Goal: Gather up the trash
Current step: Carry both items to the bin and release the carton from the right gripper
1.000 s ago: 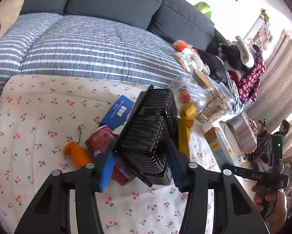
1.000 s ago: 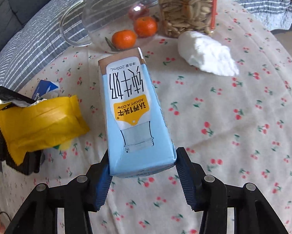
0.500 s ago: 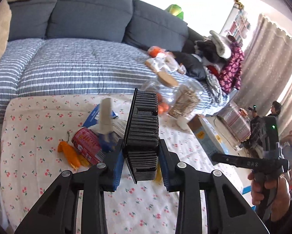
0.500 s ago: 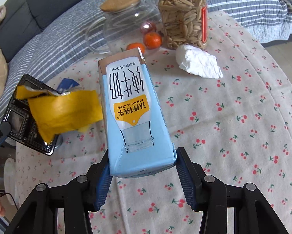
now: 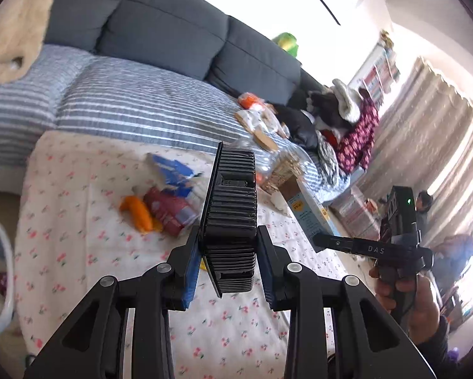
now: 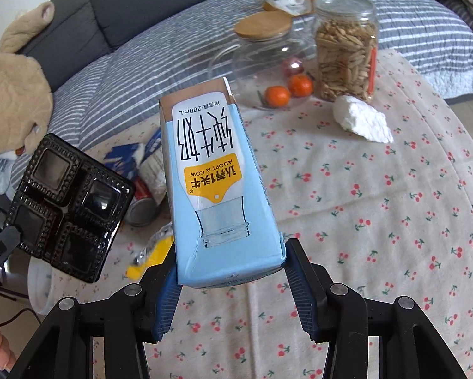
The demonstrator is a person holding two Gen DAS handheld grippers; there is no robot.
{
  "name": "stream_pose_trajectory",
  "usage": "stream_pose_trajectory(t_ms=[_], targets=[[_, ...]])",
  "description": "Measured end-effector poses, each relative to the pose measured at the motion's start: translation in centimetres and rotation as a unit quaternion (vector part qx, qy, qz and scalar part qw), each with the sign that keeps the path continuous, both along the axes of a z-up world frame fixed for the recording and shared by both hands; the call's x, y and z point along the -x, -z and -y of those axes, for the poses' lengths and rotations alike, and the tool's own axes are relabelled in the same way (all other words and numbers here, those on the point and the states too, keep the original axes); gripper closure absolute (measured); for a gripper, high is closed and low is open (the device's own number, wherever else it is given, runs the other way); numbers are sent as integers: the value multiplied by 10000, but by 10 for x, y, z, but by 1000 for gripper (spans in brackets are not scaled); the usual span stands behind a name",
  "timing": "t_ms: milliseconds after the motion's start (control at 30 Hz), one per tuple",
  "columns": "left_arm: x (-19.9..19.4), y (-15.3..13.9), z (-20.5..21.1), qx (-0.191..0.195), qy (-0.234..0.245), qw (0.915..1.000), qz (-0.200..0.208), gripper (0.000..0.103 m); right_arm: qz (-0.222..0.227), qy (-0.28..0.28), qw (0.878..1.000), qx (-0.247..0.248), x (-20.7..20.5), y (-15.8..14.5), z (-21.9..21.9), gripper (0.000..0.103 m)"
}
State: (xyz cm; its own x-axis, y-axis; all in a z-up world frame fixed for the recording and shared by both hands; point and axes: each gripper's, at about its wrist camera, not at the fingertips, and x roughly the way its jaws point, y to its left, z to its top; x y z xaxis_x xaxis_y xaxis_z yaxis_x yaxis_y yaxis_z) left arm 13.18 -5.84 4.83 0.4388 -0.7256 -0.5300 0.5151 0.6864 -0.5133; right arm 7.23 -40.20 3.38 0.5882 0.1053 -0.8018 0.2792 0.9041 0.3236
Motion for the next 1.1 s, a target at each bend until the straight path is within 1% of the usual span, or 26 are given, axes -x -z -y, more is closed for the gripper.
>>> stream_pose_trajectory(t_ms=[133,300,467,567,633,800,867,933,1100], targets=[[-5,-2,-42,138,-394,9991,-64,68,-46,-109,9999,5,-8,2,-17,49],[-8,-3,-95,245,-905,9955,-166,68,-132,-278,9995,39,-24,6,-44,49],[-6,1,-147,22,-1503,9886,-131,68,-229,-643,9976,104,-46,12,-87,49],[-3,3,-179,-223,-1936,9808,-71,68,-284,-975,9948,96,-58,19,-123,49],[-2,6,-204,-421,-2252,9734,-91,68,-332,-1270,9913,108,-65,25,-151,49],[3,15,-254,-566,-2823,9574,-211,68,-453,-2073,9769,246,-83,38,-228,49],[6,19,-271,-561,-2963,9530,-278,68,-453,-2370,9700,306,-86,44,-261,49],[7,22,-283,-547,-3086,9490,-348,68,-474,-2636,9631,267,-92,52,-294,49],[14,23,-309,-599,-3328,9404,-361,68,-593,-3030,9507,276,-116,78,-366,49]])
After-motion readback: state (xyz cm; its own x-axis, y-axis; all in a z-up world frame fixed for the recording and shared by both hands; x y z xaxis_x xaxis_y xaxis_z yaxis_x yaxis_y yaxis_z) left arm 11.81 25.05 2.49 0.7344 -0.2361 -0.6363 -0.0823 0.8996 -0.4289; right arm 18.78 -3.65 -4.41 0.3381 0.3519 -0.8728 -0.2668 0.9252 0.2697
